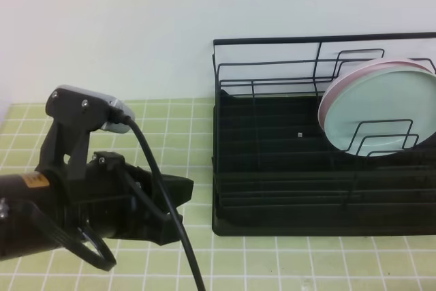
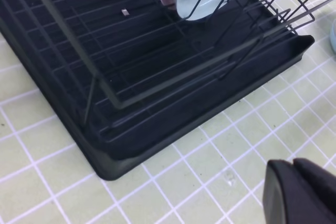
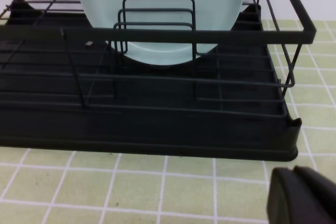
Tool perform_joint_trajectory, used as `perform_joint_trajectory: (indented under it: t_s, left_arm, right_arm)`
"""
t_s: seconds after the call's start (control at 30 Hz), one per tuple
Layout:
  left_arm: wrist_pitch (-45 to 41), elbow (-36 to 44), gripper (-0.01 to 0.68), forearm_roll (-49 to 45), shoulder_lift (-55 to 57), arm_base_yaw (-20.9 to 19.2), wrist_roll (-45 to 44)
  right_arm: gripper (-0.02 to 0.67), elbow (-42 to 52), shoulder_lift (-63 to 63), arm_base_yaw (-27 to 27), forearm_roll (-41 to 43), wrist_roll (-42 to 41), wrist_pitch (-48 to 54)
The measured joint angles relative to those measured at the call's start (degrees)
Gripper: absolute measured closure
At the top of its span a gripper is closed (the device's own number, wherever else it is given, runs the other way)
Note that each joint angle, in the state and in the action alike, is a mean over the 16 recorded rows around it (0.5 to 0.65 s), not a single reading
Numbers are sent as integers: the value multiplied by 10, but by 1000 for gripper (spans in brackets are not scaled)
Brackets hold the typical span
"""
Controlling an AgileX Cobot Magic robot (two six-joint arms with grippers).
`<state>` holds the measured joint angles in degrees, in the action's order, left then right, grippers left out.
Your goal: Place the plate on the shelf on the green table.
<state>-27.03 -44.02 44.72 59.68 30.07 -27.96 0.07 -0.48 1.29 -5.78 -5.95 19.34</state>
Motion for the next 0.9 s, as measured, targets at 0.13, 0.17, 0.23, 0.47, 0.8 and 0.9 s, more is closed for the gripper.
perform_joint_trajectory:
  t_s: [0.13,0.17,0.23,0.47,0.8,0.9]
  left_arm:
    - [-2,0,674,0,1,0,0]
    - [-2,0,674,-1,0,0,-1]
    - [2,0,674,-4,-2,-2,-3]
    - [26,0,674,-12,-20,-36,-15]
    - [39,14,675,-18,-93,-137,-32]
    - [40,35,674,-17,-131,-162,-37]
  right_arm:
    - [651,0,0,0,0,0,0]
    - [651,0,0,0,0,0,0]
    - [651,1,-1,0,1,0,-1]
    - [652,6,-4,0,2,0,-4]
    - [651,4,-4,0,1,0,-3]
    - [651,2,-2,0,1,0,-1]
